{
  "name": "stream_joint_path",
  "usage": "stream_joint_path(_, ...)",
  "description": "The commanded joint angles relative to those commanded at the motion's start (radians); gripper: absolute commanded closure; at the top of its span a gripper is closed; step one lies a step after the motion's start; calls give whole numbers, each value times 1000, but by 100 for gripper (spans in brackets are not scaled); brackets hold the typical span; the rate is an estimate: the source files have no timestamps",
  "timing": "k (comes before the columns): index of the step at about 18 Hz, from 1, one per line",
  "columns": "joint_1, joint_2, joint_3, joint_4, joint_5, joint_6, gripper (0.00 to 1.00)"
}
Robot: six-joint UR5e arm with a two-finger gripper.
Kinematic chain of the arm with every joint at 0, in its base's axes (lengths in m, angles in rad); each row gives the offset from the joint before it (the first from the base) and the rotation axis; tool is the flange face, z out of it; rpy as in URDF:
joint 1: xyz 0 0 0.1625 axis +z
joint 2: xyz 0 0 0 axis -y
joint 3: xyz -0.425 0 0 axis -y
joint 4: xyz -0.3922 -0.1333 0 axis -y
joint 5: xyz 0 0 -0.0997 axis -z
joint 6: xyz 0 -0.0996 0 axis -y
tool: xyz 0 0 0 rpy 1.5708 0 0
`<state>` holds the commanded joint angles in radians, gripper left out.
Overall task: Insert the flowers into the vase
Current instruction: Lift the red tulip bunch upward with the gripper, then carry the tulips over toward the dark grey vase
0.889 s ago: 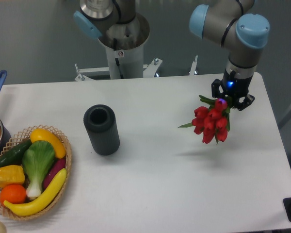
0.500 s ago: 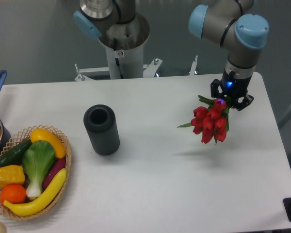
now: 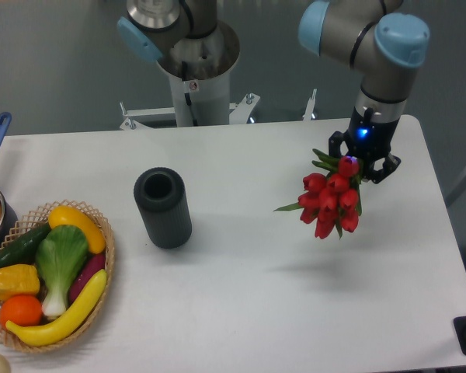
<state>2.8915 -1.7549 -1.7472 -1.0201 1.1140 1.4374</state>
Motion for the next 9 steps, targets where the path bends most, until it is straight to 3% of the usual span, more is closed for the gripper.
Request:
stream_joint_path(6,-1,44,8,2,-328,-184,96)
stream_joint_path(9,-3,48,8,2,-459,-215,96)
